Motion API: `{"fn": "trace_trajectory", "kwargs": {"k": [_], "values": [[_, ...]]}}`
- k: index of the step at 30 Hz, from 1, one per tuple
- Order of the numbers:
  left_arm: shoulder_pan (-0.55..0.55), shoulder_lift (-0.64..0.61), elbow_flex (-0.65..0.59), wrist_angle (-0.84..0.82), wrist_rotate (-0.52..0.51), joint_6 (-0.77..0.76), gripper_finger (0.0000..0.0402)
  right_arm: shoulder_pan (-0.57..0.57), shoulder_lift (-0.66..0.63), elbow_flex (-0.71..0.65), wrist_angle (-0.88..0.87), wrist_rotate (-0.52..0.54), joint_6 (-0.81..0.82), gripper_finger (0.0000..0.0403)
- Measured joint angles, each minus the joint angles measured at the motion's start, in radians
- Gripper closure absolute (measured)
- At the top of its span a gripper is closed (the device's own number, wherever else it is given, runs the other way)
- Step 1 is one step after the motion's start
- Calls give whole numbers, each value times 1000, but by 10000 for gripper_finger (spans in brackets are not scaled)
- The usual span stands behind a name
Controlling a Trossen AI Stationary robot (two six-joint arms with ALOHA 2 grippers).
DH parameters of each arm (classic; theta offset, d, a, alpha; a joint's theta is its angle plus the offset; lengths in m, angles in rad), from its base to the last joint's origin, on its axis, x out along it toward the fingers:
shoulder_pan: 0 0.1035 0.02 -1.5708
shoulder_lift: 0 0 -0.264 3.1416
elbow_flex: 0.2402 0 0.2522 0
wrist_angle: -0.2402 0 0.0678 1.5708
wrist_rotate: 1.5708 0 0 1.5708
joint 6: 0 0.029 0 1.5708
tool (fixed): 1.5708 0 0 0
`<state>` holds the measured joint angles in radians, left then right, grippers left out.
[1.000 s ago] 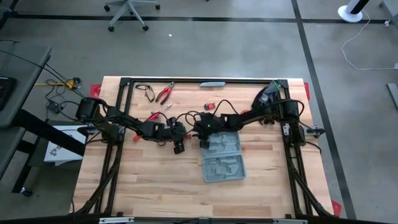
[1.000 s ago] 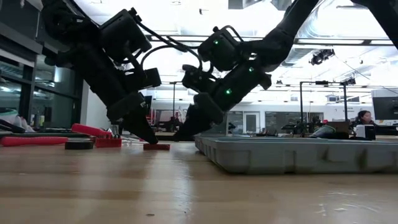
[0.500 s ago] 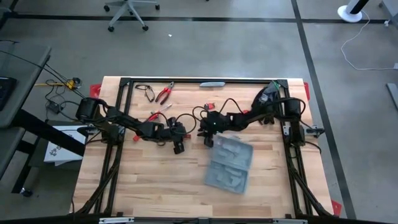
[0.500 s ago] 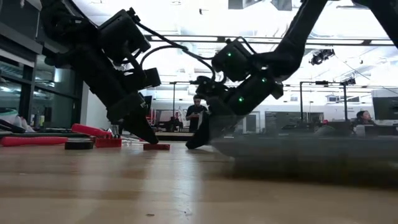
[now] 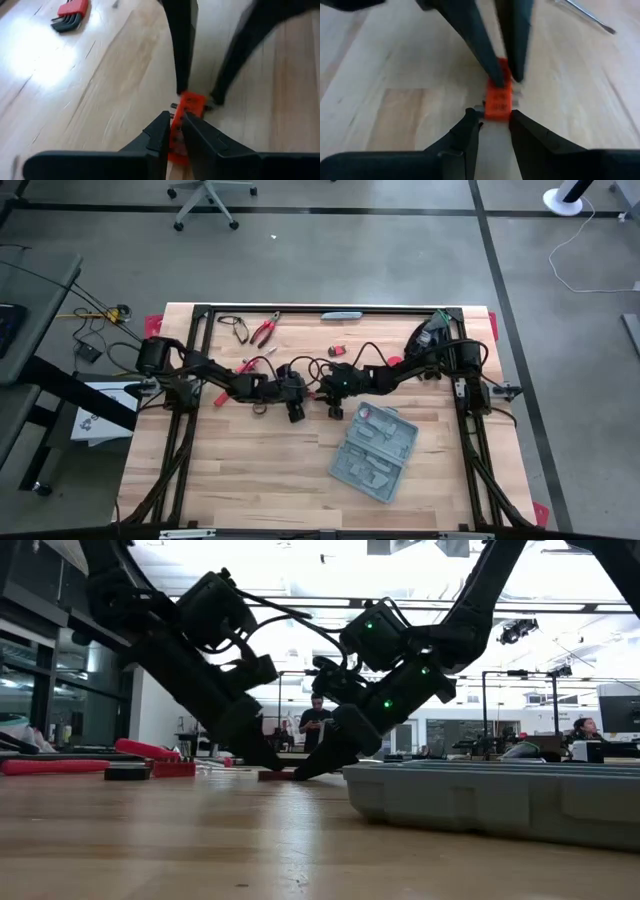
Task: Prefit tool cases
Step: Put the right orange multi-bit set into the gray tool case
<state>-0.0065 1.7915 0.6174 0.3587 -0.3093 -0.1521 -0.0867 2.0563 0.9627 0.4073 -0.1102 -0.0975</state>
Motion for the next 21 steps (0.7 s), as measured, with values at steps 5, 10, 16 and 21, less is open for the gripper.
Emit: {"fn": "trace_trajectory", "kwargs": {"k": [5, 10, 16, 21], "values": [[23, 29, 0, 66, 38, 28, 351, -11, 0, 0, -1, -15, -16, 299], [34, 25, -1, 71, 62, 31, 351, -32, 0, 0, 0, -70, 18, 299], [34, 25, -2, 74, 73, 22, 351, -21, 0, 1, 0, -41, 55, 299], [33, 25, -2, 73, 87, -1, 351, 11, 0, 1, -4, 85, 55, 299]]}}
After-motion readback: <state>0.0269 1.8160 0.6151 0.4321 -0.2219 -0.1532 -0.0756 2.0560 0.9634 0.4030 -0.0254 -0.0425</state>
